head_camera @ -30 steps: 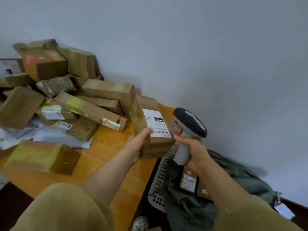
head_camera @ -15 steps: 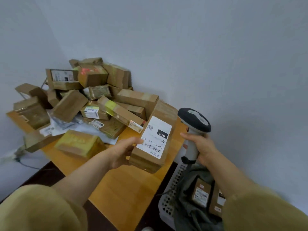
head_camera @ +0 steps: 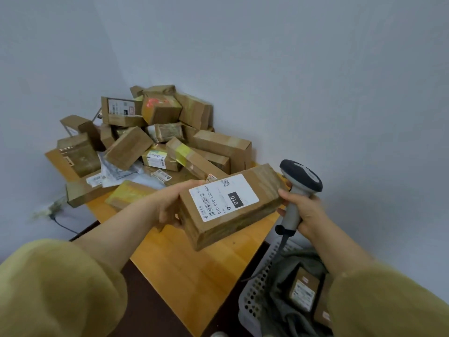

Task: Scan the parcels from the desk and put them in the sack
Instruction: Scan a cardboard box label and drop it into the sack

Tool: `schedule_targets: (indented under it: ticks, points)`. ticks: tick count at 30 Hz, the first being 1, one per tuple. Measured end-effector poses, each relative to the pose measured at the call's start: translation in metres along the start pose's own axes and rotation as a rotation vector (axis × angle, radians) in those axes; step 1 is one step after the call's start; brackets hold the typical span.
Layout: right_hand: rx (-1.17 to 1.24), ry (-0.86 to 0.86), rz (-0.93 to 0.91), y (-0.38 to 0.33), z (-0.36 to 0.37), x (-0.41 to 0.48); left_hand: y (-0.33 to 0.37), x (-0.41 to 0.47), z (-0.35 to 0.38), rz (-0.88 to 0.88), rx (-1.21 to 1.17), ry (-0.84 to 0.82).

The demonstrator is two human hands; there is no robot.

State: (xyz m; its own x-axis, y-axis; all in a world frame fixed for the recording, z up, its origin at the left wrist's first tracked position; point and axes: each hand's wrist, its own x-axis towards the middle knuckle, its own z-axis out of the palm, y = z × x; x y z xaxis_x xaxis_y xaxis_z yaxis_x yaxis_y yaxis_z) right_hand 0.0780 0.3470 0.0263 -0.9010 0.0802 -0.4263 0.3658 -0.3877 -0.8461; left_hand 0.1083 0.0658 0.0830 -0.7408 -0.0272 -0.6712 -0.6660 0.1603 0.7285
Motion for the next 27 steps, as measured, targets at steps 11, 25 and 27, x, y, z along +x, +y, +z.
schedule_targets:
  ticks: [11, 25, 27]
  points:
    - [0.191, 0.175, 0.115, 0.02, -0.004, 0.0, 0.016, -0.001, -0.007, 0.17, -0.168, -0.093]
    - [-0.084, 0.153, -0.019, 0.027, 0.005, -0.023, 0.037, 0.004, -0.017, 0.104, -0.063, 0.09]
    - [-0.273, 0.122, -0.095, 0.021, 0.008, -0.035, 0.047, 0.002, -0.018, 0.171, -0.001, 0.155]
